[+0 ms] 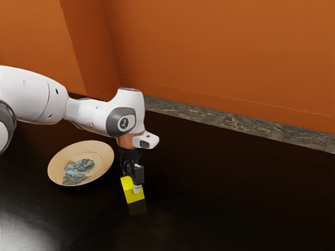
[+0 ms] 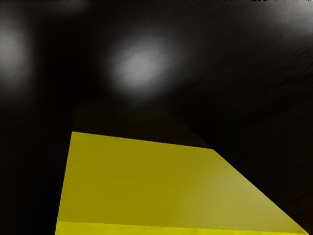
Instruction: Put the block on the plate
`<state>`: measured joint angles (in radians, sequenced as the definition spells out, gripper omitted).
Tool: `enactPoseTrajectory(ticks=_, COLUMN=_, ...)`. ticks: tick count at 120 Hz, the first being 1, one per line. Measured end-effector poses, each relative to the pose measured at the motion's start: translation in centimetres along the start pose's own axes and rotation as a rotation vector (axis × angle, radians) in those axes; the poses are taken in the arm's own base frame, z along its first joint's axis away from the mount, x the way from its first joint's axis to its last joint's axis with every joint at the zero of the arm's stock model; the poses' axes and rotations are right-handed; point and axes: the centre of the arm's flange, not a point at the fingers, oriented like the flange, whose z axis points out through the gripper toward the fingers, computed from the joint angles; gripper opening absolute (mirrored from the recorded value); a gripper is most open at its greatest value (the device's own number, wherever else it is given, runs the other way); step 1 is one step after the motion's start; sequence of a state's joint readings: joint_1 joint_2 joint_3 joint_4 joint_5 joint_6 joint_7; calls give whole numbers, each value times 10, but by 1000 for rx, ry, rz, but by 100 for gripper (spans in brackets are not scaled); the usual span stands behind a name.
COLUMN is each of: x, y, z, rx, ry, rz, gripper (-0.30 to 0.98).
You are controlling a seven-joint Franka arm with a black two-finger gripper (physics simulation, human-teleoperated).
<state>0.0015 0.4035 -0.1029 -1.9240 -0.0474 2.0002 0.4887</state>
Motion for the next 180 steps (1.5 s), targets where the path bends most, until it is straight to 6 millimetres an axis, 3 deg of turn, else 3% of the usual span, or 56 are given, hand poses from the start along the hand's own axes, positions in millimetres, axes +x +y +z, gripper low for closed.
enactPoseTrajectory(ticks=16, x=-2, y=0, z=9, rx=15, ry=25, rz=7, gripper=65)
enactPoseTrajectory(ticks=36, x=-1, y=-1, z=4, rx=45, ry=61, rz=22, gripper=51)
enactPoseTrajectory(ticks=58, x=-4, y=0, z=4, rx=59, ry=71, rz=29, gripper=42)
enactPoseTrajectory(ticks=76, x=-10, y=3, z=-23, rx=93, ry=110, rz=36, gripper=37)
enactPoseTrajectory(ticks=89, x=-21, y=0, z=-56, rx=128, ry=155, rz=23, gripper=36)
enactPoseTrajectory(ticks=111, x=-53, y=-27, z=-99, rx=173, ry=206, rz=-44, gripper=36)
enactPoseTrajectory(ticks=124, x=-70, y=-52, z=-109, rx=182, ry=211, rz=-94, gripper=37)
enactPoseTrajectory(ticks=144, x=-98, y=-104, z=-92, rx=162, ry=180, rz=-194, gripper=37)
enactPoseTrajectory(ticks=154, x=-103, y=-126, z=-83, rx=155, ry=165, rz=-228, gripper=36)
enactPoseTrajectory(ticks=180, x=-112, y=-164, z=-57, rx=132, ry=128, rz=-284, gripper=36)
